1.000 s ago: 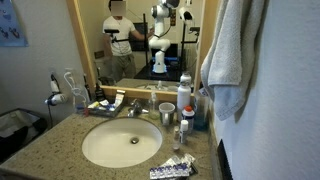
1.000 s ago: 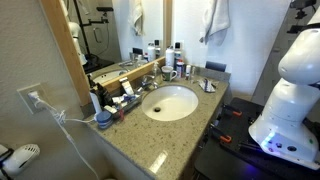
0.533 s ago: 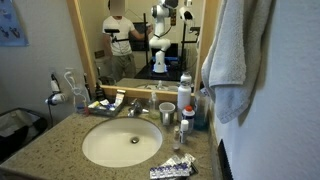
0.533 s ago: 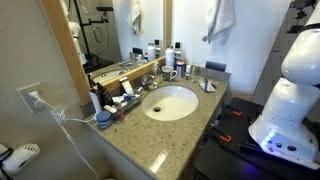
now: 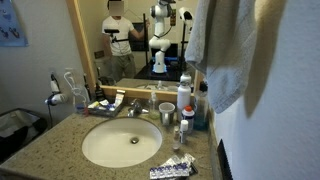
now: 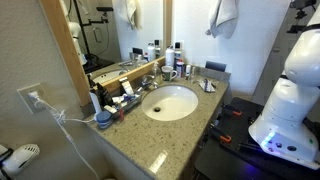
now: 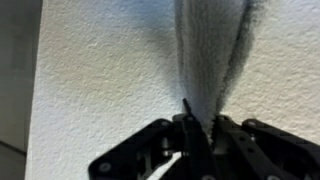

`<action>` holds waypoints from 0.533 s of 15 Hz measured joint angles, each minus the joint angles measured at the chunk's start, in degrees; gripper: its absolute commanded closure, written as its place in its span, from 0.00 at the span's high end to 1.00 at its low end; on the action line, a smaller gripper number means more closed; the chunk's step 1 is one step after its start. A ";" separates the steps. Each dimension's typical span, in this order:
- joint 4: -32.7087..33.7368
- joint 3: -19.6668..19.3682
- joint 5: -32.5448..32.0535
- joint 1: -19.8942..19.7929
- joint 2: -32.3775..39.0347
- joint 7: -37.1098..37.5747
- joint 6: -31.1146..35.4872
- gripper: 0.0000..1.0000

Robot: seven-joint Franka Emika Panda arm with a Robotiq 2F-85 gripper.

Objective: Use the towel to wipe the left side of the counter then hang it on the wall

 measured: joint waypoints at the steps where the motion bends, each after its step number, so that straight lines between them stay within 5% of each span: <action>1: 0.24 0.46 -0.46 0.63 -0.57 -0.04 -1.46 0.03; 8: 0.34 3.39 8.65 5.26 -2.78 -12.57 -3.74 0.03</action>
